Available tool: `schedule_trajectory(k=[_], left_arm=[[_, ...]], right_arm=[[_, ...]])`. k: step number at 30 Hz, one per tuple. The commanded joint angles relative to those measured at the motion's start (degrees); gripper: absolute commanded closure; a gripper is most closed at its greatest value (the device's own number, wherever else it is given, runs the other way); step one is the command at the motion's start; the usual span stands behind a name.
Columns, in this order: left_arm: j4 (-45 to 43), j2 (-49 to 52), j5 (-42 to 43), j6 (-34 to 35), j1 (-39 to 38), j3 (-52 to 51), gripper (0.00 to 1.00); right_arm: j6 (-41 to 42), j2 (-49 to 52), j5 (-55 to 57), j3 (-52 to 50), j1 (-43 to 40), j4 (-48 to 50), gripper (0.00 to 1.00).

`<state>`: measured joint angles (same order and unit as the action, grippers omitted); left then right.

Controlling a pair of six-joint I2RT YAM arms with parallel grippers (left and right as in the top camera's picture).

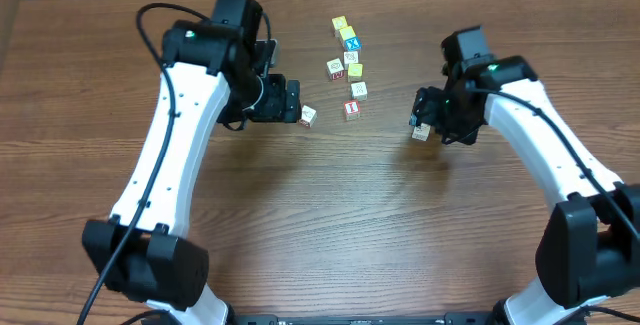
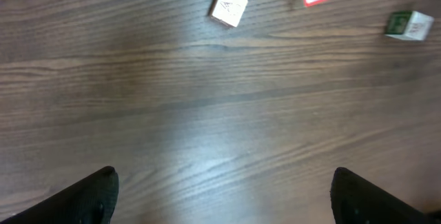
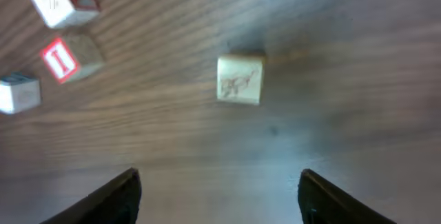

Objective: Flip 5 blocks
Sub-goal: 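Raise both arms and move grippers over the block cluster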

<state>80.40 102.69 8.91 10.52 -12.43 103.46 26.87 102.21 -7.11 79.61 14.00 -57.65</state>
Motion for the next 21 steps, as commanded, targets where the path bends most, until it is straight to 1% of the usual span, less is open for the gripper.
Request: schedule_trajectory(k=[1, 4, 6, 11, 13, 16, 20, 21], left_arm=[[-1.27, 2.86, -2.27, 0.04, 0.37, -0.24, 0.09], [-2.34, 3.93, -2.25, 0.48, 0.79, -0.24, 0.09], [-2.99, 4.57, -2.32, 0.44, 0.85, -0.24, 0.11], [-4.92, 4.98, -2.32, 0.48, 0.87, -0.24, 0.13], [-6.01, 4.98, -2.32, 0.74, 0.87, -0.24, 0.16], [-7.04, 4.98, -2.27, 1.75, 0.87, -0.24, 0.17], [-7.15, 4.98, -2.27, 1.92, 0.87, -0.24, 0.17], [-7.19, 4.98, -2.27, 1.95, 0.87, -0.24, 0.17]], right_arm=[[1.95, 0.04, 5.92, -3.23, 1.60, 5.42, 0.34], [1.95, 0.04, 11.28, -4.87, 2.58, 9.27, 0.36], [1.88, 0.04, 12.26, -5.95, 2.84, 11.63, 0.36], [1.90, 0.15, 12.24, -9.57, 2.82, 17.66, 0.37], [1.92, 0.15, 12.22, -11.21, 2.82, 19.96, 0.39], [1.95, 0.26, 11.93, -12.61, 2.82, 21.66, 0.40], [1.97, 0.26, 9.68, -12.81, 2.82, 22.12, 0.44], [1.97, 0.26, 9.51, -12.81, 2.82, 22.05, 0.47]])
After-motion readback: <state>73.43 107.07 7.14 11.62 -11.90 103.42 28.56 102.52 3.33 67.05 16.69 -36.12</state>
